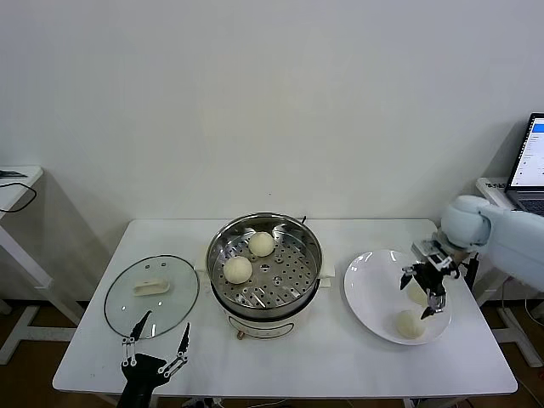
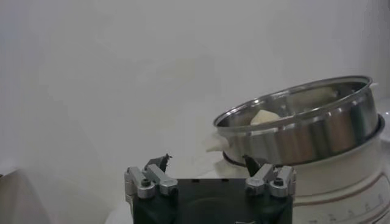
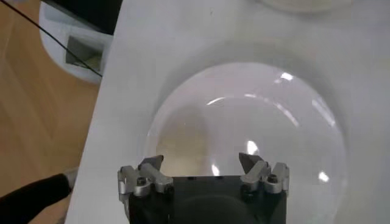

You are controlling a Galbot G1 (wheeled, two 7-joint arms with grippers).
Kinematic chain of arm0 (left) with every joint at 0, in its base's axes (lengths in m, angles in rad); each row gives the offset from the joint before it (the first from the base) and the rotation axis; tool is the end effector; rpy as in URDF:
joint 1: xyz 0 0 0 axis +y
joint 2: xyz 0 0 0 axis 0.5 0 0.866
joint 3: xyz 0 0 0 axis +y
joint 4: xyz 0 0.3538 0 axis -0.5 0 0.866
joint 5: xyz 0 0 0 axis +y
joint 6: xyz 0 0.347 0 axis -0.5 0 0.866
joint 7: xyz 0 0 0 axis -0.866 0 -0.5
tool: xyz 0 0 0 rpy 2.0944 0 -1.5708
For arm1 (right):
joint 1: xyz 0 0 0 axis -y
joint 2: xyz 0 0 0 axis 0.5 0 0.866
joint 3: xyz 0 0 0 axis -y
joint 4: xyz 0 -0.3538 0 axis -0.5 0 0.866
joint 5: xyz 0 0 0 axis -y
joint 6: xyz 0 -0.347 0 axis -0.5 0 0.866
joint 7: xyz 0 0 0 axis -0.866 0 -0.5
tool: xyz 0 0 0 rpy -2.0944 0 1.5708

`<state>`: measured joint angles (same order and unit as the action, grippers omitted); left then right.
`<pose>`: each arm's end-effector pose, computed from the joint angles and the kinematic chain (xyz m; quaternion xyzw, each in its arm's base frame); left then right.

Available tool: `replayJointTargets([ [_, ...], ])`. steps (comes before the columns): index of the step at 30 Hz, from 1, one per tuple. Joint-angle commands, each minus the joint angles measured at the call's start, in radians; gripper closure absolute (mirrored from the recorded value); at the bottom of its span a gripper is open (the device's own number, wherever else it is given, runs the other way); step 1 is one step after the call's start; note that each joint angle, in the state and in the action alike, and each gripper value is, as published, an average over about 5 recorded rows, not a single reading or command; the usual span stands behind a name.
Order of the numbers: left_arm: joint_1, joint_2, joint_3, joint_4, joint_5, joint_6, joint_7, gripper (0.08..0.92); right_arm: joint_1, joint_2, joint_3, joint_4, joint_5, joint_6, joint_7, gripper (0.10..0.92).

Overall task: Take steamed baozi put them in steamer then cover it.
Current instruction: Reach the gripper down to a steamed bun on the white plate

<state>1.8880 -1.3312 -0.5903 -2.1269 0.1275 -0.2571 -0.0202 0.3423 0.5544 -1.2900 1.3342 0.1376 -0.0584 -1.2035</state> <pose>0.0761 0.0596 -0.3266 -0.0721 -0.9835 -0.1661 0.0057 0.4845 -0.1976 -0.1713 0.5916 -0.4497 0.5116 0.4313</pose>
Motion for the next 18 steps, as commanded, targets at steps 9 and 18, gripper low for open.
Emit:
replayJointTargets([
  [9, 0.001, -0.003, 0.000, 0.024, 0.002, -0.007, 0.000, 0.177, -0.178, 0.016, 0.085, -0.056, -0.036, -0.006, 0.055, 0.203],
  [18, -0.002, -0.006, 0.000, 0.024, 0.002, -0.006, 0.000, 0.177, -0.188, 0.031, 0.091, -0.067, -0.041, -0.008, 0.070, 0.203],
])
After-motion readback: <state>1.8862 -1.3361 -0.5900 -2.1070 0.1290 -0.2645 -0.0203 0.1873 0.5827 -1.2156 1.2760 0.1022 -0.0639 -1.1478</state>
